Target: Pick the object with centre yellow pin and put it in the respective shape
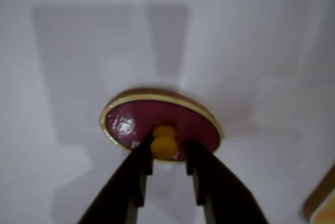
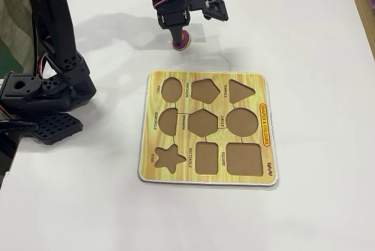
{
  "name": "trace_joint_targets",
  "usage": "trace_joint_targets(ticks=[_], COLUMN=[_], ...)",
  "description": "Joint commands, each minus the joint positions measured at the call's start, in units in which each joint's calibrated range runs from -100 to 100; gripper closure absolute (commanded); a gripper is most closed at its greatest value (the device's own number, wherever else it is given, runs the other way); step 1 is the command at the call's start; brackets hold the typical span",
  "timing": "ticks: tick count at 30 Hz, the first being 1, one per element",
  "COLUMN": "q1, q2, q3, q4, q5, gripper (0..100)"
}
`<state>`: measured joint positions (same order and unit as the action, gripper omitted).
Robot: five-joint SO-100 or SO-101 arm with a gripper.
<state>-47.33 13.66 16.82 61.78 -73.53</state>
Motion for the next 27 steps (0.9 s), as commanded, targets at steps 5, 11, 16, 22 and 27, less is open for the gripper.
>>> trace_joint_targets(ticks=[5,11,16,22,27], q1=[0.9,0.8,0.8,0.8,0.8], q2=[-2.1,-2.1,-2.0,-2.1,-2.1], q3=[0.1,0.1,0.2,4.3,5.1], q4=[-1.5,-6.1,-5.4,-6.1,-6.1], q5=[0.3,0.2,0.2,0.1,0.2], gripper=[93,92,93,93,93])
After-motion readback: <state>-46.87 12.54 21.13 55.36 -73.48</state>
